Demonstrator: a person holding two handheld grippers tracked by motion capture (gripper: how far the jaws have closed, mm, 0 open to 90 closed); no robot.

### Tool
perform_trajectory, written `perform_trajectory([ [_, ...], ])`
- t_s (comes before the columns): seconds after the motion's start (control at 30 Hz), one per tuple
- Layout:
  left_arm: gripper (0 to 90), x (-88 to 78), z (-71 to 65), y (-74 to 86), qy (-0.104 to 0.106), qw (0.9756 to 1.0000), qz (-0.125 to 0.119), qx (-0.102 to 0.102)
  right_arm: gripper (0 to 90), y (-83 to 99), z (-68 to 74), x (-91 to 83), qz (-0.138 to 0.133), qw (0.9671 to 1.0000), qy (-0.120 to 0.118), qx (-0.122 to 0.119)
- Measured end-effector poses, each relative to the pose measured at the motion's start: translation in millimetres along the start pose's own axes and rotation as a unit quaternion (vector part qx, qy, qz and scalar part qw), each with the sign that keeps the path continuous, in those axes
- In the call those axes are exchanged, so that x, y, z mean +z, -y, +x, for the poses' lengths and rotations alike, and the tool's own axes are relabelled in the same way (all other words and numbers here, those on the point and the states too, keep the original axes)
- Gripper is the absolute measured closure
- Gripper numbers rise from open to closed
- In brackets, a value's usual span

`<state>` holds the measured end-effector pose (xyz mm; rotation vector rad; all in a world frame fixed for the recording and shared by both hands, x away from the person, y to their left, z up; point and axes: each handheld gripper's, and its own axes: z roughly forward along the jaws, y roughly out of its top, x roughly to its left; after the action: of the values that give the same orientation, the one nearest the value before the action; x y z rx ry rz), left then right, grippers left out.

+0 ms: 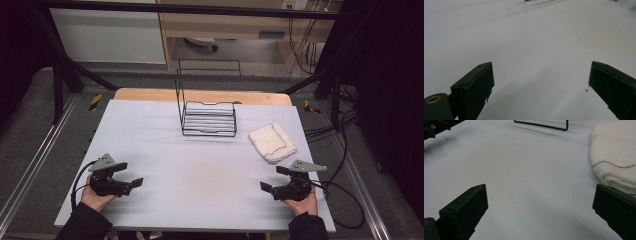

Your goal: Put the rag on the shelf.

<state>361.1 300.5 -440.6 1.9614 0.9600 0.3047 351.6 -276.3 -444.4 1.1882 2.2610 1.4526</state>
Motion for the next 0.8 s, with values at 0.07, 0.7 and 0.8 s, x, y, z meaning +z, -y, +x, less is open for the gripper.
perform_trajectory([
  [0.07, 5.8, 0.4, -0.4, 0.3, 0.000, 1.0000, 0.001, -0.001, 0.6, 0.1, -0.4, -0.1, 0.000, 1.0000, 0.000, -0.001],
  [0.7, 5.8, 0.9, -1.1, 1.6, -0.003, 1.0000, 0.008, 0.002, 1.0, -1.5, -0.9, 1.6, 0.009, 0.9998, 0.015, -0.004],
  [0.8, 5.8, 1.3, -1.0, 1.6, -0.003, 1.0000, 0.008, 0.002, 1.2, -3.0, -0.4, 3.4, 0.011, 0.9997, 0.021, -0.007],
])
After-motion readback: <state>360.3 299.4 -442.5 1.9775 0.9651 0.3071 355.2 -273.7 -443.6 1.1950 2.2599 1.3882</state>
